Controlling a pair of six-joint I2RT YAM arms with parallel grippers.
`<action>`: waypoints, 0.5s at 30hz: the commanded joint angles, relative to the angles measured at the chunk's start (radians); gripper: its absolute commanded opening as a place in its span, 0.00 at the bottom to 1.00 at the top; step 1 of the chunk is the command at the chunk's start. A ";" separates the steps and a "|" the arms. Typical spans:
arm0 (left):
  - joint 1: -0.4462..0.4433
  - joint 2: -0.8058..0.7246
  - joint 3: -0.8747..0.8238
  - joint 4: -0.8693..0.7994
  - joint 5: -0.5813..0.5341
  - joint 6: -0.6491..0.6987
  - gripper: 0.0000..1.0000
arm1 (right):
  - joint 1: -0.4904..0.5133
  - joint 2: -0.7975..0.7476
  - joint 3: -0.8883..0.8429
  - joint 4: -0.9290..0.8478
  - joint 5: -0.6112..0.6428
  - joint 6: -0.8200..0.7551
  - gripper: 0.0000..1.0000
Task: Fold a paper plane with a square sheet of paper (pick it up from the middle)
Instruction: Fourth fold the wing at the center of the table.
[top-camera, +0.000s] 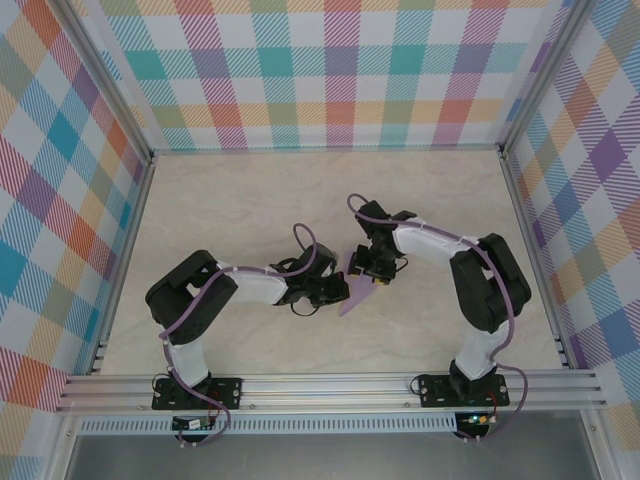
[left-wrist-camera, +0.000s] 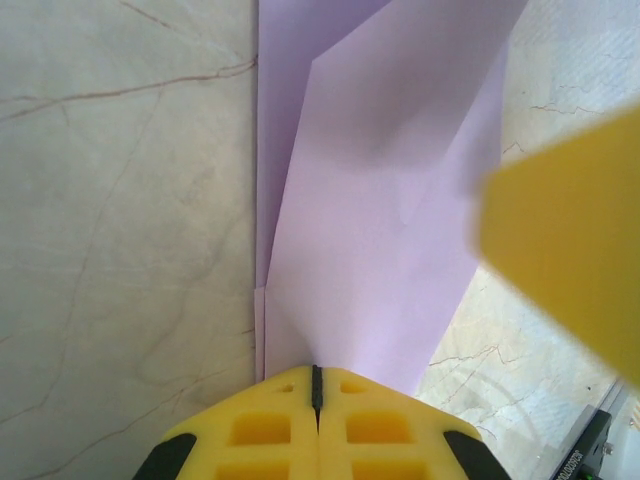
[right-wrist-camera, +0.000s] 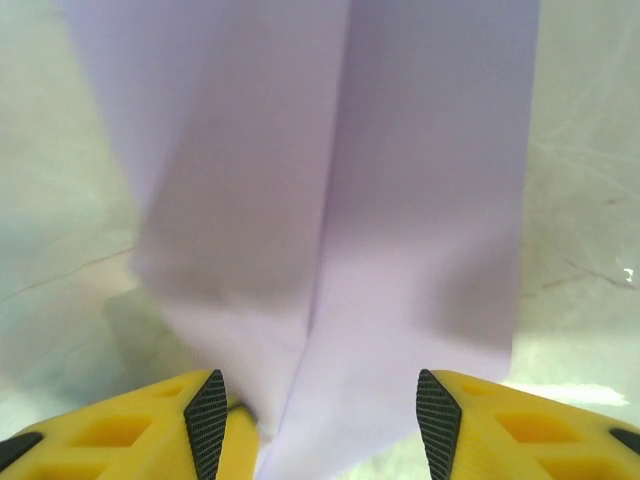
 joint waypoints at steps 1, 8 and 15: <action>-0.008 0.058 -0.034 -0.152 -0.016 0.024 0.00 | -0.013 -0.123 0.011 -0.001 -0.055 -0.052 0.56; -0.010 0.067 -0.032 -0.176 -0.018 0.035 0.00 | -0.014 -0.175 -0.172 0.214 -0.203 -0.130 0.13; -0.010 0.065 -0.029 -0.194 -0.025 0.029 0.00 | -0.014 -0.159 -0.308 0.416 -0.285 -0.163 0.00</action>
